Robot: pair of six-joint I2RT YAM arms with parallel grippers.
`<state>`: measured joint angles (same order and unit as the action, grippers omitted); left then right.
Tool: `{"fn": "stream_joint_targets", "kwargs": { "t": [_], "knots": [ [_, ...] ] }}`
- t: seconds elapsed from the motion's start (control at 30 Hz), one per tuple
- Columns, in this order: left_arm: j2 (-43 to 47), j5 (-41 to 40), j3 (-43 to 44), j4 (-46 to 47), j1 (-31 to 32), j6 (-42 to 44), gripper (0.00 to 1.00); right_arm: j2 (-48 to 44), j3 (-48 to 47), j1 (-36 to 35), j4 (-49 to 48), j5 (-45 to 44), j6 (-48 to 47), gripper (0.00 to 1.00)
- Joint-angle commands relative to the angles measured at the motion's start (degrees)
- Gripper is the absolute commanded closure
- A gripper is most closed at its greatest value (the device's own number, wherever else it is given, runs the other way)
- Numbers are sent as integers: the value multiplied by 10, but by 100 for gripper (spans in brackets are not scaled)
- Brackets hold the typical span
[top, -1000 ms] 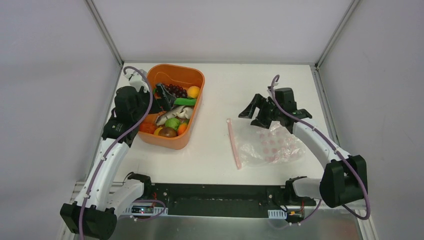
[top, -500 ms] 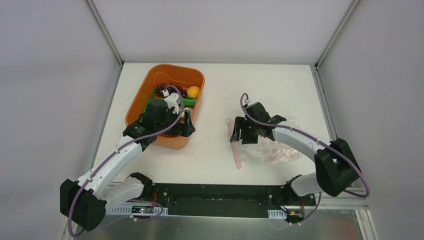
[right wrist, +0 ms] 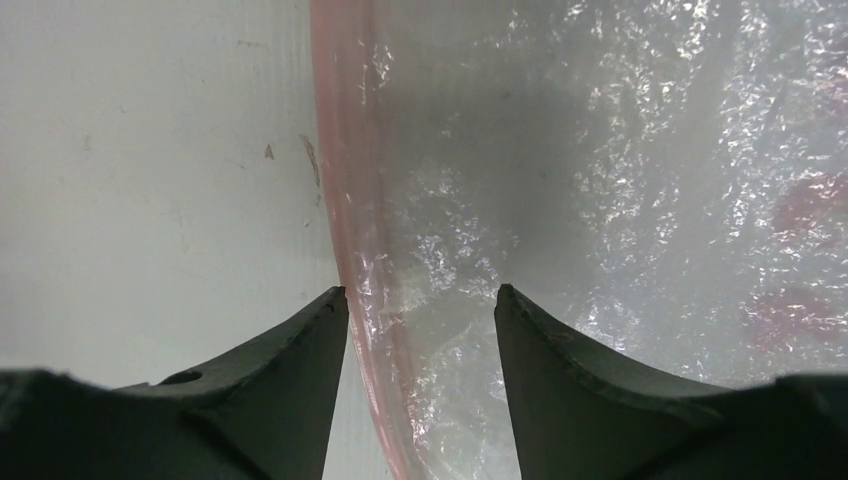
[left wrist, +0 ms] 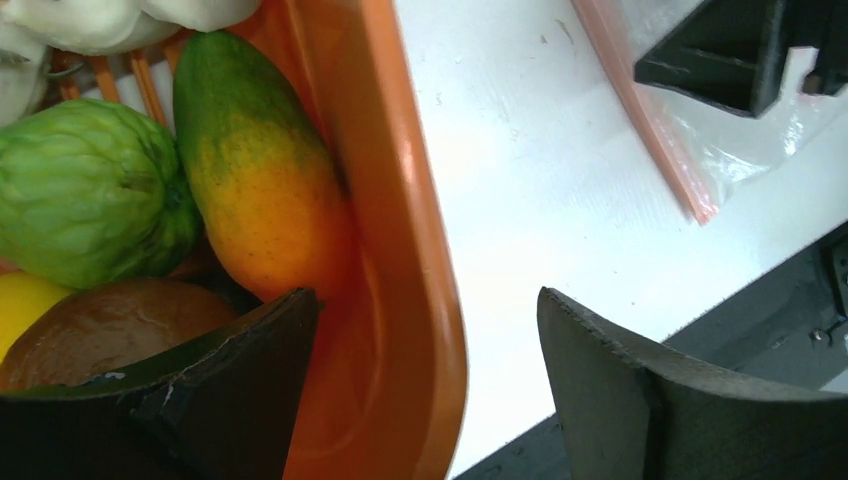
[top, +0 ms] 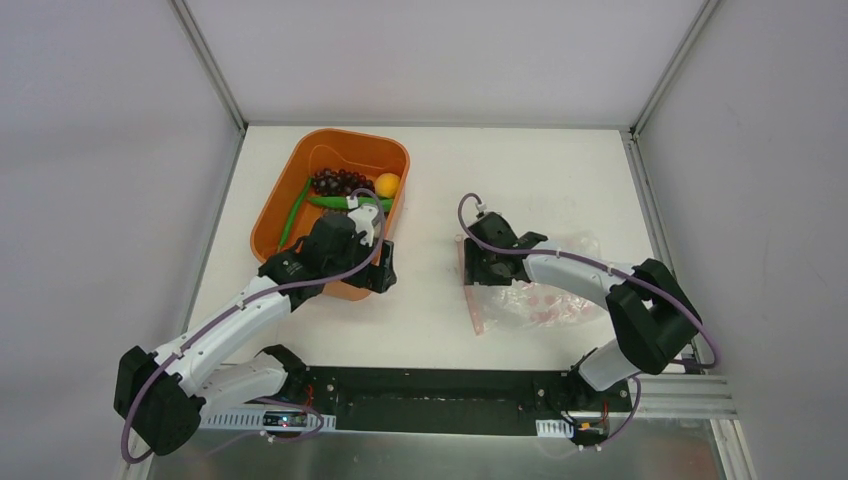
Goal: Place the food in the zip-top bag and seal the zipper
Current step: Pick up the zipper food storage bag at the center of the board.
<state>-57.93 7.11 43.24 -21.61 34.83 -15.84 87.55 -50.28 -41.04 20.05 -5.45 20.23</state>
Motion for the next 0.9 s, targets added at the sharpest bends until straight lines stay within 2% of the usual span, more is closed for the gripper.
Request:
{"fn": "stream_joint_targets", "kwargs": {
  "t": [0.0,0.2,0.43,0.6,0.7,0.87],
  "knots": [
    [29,-4,-20,-9,25,-30,19,16,-29,-17,-10,-54,-12,41],
    [43,-8,-34,7,55,-65,20,20,-32,-46,-17,-100,-7,39],
    [69,-107,-25,-9,58,-69,18,43,-44,-72,-17,-145,2,40],
    [107,-176,-9,-19,58,-63,15,47,-24,-81,-35,-172,11,52],
    [134,-203,-11,-20,58,-72,15,48,-16,-81,-47,-167,11,68],
    [163,-212,-21,-2,58,-77,13,44,-17,-82,-54,-155,8,82]
  ]
}}
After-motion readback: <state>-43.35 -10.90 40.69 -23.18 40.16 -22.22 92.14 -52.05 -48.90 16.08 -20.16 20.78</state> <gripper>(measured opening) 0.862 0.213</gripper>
